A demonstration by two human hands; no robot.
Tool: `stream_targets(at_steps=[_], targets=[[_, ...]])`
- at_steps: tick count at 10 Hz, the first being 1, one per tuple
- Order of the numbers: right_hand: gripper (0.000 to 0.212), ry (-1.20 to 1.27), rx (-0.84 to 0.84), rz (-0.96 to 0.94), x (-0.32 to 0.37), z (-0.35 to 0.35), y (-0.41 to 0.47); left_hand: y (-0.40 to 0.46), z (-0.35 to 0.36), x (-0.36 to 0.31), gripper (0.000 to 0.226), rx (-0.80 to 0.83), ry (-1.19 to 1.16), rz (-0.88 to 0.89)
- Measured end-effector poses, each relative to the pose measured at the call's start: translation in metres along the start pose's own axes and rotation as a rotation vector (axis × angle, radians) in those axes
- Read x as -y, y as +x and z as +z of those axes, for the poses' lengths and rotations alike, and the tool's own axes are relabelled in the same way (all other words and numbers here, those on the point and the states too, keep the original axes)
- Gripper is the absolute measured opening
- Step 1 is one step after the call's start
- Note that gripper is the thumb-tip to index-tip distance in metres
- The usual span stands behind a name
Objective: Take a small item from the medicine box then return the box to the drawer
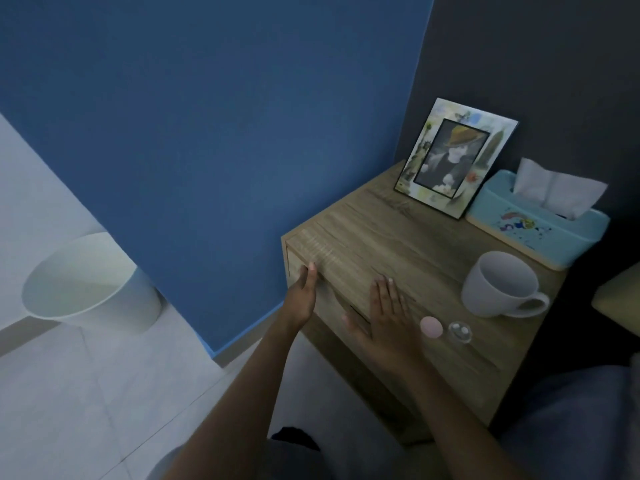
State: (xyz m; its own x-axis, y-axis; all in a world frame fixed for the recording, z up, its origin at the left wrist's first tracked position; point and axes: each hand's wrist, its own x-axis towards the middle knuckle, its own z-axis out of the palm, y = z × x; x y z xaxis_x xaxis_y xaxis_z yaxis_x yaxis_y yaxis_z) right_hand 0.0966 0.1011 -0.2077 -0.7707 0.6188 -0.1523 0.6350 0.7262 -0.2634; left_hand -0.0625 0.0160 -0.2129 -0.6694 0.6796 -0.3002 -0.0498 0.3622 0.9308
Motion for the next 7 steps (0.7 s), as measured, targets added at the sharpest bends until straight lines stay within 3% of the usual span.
stream_targets(at_steps=[3, 5, 6, 7], targets=[[0.120, -0.003, 0.044, 0.021, -0.003, 0.003, 0.005, -0.007, -0.017, -0.007, 0.073, 0.081, 0.138, -0.029], [0.102, 0.054, 0.253, 0.072, 0.008, -0.032, 0.004, -0.048, -0.066, -0.014, 0.068, 0.075, 0.850, 0.009], [0.097, 0.030, 0.269, 0.094, 0.030, -0.056, 0.001, -0.082, -0.107, -0.028, 0.067, -0.004, 1.029, 0.010], [0.090, 0.034, 0.186, -0.013, 0.070, -0.099, 0.002, -0.120, -0.148, -0.057, 0.067, -0.161, 1.102, 0.023]])
